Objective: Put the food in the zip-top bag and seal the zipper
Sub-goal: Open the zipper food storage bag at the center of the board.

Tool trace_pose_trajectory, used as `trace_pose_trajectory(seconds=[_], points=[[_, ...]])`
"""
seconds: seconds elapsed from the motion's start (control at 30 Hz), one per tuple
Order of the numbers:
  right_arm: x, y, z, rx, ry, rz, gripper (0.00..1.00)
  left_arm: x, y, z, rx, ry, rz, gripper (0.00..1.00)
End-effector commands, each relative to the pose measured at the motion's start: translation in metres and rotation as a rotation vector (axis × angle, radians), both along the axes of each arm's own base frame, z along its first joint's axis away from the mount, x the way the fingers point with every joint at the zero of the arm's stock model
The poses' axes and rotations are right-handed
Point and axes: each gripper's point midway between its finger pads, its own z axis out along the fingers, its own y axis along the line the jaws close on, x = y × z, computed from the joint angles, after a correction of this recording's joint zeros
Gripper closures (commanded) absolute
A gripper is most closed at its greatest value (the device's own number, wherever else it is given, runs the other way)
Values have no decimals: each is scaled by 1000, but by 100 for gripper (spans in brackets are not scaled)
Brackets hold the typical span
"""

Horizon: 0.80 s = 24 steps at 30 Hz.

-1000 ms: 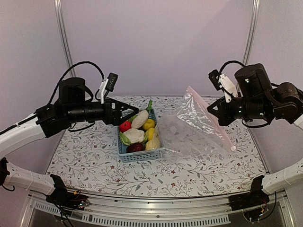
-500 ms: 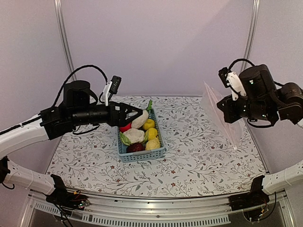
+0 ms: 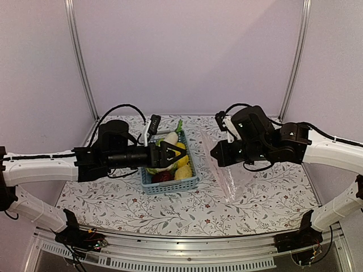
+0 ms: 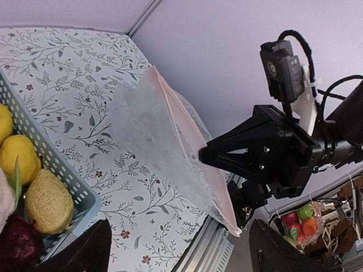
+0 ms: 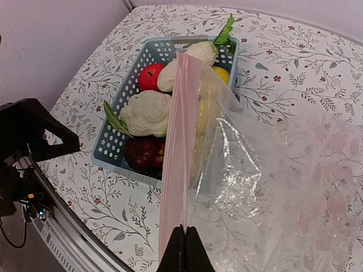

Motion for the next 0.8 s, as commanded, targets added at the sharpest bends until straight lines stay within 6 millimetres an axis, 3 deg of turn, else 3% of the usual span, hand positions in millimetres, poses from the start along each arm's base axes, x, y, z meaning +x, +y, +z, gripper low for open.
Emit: trace_pose_trajectory(seconds=[0.0,0.43,0.77], points=[[1,26,21,175,9,24,100,-7,-20,-5,-99,69,-15,18],[-3,35,17,219,44,44,100,-12,-66,-26,-128,162,-99,43],[-2,36,14,206,41,44,100,-14,-76,-26,-139,176,-115,42]])
